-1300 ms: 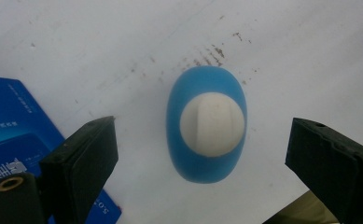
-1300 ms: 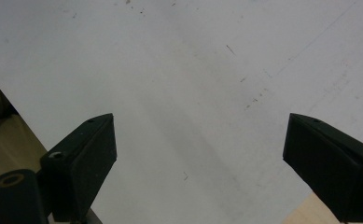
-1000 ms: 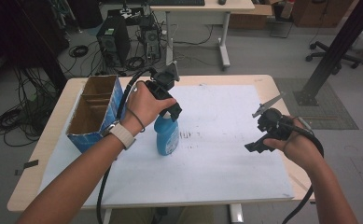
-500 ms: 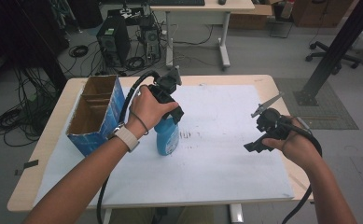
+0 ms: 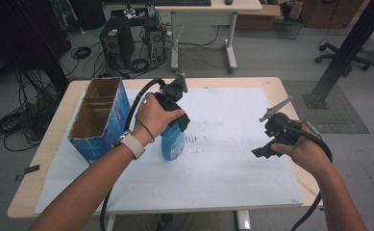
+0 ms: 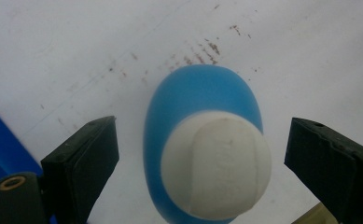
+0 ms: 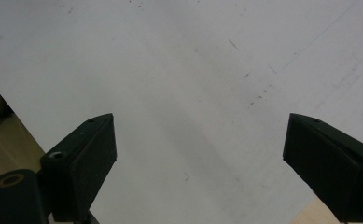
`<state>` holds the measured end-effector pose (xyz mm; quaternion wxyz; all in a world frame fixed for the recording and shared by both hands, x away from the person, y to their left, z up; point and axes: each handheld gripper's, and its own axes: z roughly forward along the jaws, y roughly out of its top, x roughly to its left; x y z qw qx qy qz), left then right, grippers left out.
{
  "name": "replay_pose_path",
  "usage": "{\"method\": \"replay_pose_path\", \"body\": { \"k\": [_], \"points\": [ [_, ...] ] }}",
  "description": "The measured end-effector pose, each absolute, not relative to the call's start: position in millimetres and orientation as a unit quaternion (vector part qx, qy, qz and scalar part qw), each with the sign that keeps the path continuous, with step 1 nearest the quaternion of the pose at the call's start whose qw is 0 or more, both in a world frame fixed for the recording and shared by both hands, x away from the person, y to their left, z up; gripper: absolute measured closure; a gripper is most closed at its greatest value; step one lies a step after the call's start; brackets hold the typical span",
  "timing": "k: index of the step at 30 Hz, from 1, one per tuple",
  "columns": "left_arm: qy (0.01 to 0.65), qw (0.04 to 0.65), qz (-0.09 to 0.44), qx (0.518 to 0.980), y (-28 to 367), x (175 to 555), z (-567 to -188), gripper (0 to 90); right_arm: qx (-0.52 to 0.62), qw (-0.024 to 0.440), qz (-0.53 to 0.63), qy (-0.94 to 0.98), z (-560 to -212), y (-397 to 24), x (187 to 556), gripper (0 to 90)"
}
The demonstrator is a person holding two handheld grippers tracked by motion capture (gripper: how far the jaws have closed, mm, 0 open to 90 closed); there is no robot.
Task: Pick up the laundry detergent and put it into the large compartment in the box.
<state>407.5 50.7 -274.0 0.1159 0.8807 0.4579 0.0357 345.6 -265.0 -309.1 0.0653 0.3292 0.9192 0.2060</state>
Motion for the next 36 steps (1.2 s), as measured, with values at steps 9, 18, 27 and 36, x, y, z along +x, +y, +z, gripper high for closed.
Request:
{"method": "replay_pose_path", "body": {
  "k": [9,18,27,36],
  "points": [
    [0.453,0.115,0.03,0.883,51.0,410.1,-283.2,10.6,0.331,0.064,0.205,0.919,-310.1,-266.2,345.3,9.8],
    [0.449,0.116,0.028,0.886,51.5,412.1,-285.4,14.0,0.332,0.063,0.204,0.919,-311.2,-266.6,345.5,9.8],
    [0.446,0.121,0.028,0.886,51.9,413.0,-286.6,22.0,0.332,0.063,0.204,0.919,-310.4,-265.8,345.7,9.8],
    [0.446,0.119,0.027,0.887,51.7,413.0,-287.2,27.8,0.332,0.063,0.205,0.919,-310.2,-266.4,345.1,9.8]
  ]
}}
